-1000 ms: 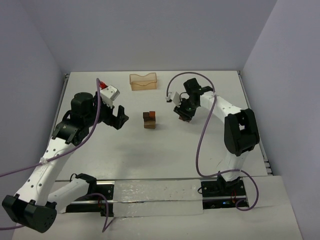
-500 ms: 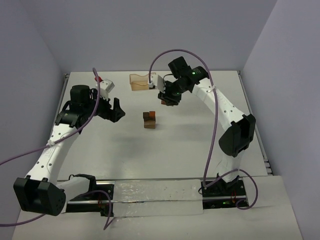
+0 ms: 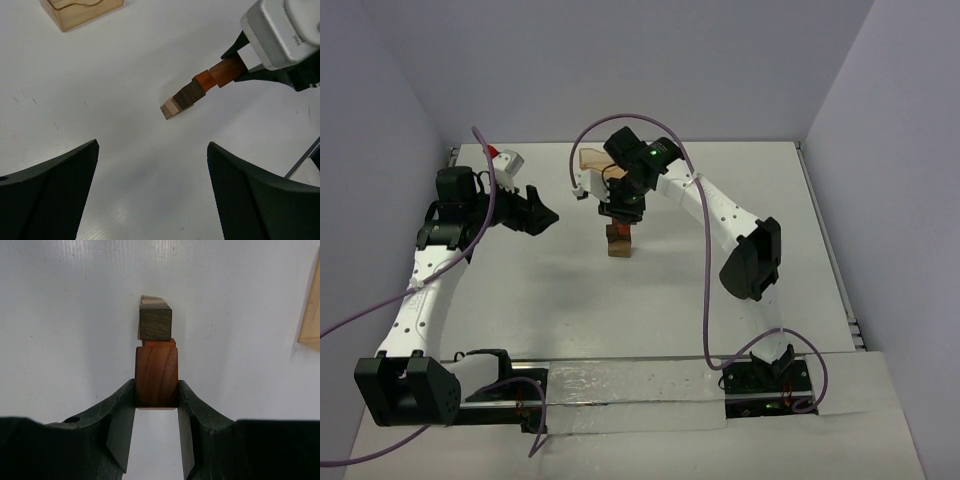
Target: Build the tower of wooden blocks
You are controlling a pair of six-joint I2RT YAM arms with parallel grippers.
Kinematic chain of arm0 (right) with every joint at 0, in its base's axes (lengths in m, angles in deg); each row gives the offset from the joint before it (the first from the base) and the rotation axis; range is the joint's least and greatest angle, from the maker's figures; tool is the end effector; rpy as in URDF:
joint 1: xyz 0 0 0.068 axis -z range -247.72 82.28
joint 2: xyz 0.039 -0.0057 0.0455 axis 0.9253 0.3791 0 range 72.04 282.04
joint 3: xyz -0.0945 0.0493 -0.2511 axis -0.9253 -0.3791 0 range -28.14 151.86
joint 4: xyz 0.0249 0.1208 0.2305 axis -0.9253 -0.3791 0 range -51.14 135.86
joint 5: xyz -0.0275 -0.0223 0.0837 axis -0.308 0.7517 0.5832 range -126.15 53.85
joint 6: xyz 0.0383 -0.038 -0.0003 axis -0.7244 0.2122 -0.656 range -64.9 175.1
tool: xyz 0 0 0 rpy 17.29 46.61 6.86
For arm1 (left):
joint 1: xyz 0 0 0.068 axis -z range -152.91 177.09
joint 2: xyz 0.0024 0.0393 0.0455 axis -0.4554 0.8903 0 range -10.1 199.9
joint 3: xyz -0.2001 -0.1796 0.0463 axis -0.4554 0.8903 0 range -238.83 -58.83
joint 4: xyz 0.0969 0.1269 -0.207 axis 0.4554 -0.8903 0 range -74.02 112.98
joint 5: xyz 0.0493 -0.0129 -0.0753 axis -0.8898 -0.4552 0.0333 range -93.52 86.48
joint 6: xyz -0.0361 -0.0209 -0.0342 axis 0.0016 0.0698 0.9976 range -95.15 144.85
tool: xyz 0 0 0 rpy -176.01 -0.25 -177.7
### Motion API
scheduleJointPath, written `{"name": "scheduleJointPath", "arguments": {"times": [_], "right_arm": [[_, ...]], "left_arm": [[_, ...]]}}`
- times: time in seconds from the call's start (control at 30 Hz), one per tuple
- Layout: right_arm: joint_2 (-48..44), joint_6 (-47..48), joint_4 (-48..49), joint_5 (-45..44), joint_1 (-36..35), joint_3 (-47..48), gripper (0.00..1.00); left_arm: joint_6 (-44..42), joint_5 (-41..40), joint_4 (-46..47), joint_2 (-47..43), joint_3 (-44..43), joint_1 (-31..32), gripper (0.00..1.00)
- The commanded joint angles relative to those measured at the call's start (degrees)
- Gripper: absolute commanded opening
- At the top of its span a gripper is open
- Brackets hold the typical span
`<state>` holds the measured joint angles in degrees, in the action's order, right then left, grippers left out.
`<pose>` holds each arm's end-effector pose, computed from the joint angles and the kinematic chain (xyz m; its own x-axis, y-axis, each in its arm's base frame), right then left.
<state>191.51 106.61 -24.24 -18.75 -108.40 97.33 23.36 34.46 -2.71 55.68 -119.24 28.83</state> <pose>0.3224 0.2914 0.3315 0.1398 -0.8648 -0.4823 -0.9827 -0.0615 -0.1746 0.2479 -0.0294 0.3384 -0.5012 0.0355 -0.8646 0.5639 0.7712 -0.2952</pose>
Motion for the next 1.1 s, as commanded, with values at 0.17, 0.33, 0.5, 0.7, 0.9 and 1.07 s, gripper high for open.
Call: {"name": "scheduleJointPath", "arguments": {"times": [0.17,0.33,0.5,0.7,0.9,1.07], "right_arm": [[3.27,-1.54,-1.88,-1.44,-1.95,7.90,0.01],[5.21,-0.98,-2.57,-2.10,-2.65,8.63,0.01],[6.34,-0.95,-3.27,-1.69,-2.65,8.65,0.01],[6.66,-1.14,-3.38,-0.70,-2.74,8.11,0.03],[7.09,-0.80,-3.18,-1.05,-2.83,7.40,0.04],[7.43,-0.54,-2.86,-1.31,-2.83,7.50,0.05]], "left_arm": [[0.96,4.83,3.41,-0.12,-1.91,-1.22,0.95],[0.96,4.58,3.46,-0.64,-2.43,-1.64,0.97],[0.96,4.59,3.70,-1.02,-2.44,-1.65,0.99],[0.96,4.91,3.89,-0.92,-2.27,-1.65,0.99],[0.96,5.33,3.63,-0.80,-2.64,-1.65,0.99],[0.96,5.27,3.72,-1.00,-2.53,-1.65,0.99]]}}
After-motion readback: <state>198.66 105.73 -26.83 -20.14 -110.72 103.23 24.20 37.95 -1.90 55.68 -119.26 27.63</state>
